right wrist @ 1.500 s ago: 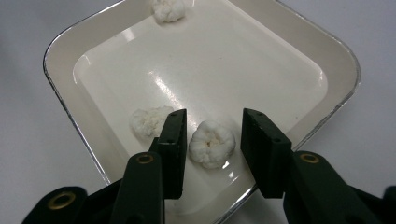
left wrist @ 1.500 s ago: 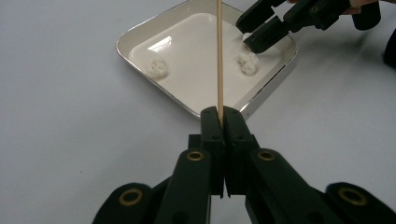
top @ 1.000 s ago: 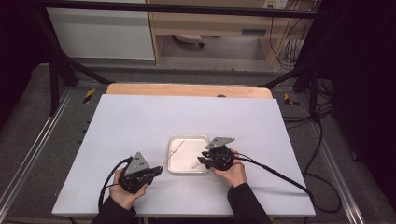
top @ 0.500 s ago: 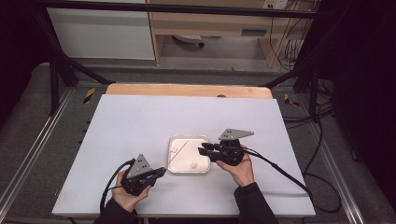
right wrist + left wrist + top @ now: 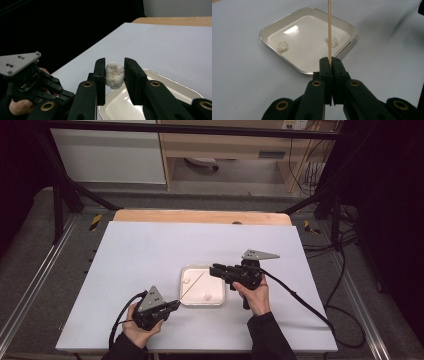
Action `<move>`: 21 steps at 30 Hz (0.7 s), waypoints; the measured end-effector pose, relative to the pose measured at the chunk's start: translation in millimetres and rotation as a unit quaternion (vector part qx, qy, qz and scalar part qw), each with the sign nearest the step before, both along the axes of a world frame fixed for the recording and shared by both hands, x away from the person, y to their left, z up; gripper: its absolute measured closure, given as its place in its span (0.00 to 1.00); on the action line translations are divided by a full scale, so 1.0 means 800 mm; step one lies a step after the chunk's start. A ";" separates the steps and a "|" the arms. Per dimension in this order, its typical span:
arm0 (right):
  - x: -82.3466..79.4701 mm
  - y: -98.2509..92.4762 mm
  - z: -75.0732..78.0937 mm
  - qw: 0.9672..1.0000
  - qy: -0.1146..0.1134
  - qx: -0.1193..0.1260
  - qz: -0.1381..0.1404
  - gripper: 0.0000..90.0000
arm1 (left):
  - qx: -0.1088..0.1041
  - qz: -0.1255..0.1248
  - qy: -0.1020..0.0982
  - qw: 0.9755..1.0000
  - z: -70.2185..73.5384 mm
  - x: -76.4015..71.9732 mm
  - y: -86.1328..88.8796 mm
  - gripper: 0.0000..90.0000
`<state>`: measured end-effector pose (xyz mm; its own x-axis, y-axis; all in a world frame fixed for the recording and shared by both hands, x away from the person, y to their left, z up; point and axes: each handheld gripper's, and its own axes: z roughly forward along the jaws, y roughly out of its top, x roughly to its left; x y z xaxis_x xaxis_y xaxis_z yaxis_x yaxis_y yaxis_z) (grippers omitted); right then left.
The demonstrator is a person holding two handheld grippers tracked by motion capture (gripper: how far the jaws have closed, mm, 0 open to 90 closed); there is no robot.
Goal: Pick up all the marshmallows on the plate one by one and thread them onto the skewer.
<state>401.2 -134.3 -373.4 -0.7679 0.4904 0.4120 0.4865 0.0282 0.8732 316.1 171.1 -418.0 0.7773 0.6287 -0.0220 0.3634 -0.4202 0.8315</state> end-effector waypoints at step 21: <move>0.007 0.016 -0.002 0.999 0.024 0.017 0.033 0.82 | -0.001 -0.007 -0.010 1.000 0.001 -0.004 -0.002 0.98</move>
<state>406.6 -121.3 -374.8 -0.7768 0.4251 0.4647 0.5263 0.0328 0.8497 313.1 169.4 -417.5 0.7861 0.6181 -0.0082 0.3417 -0.4234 0.8391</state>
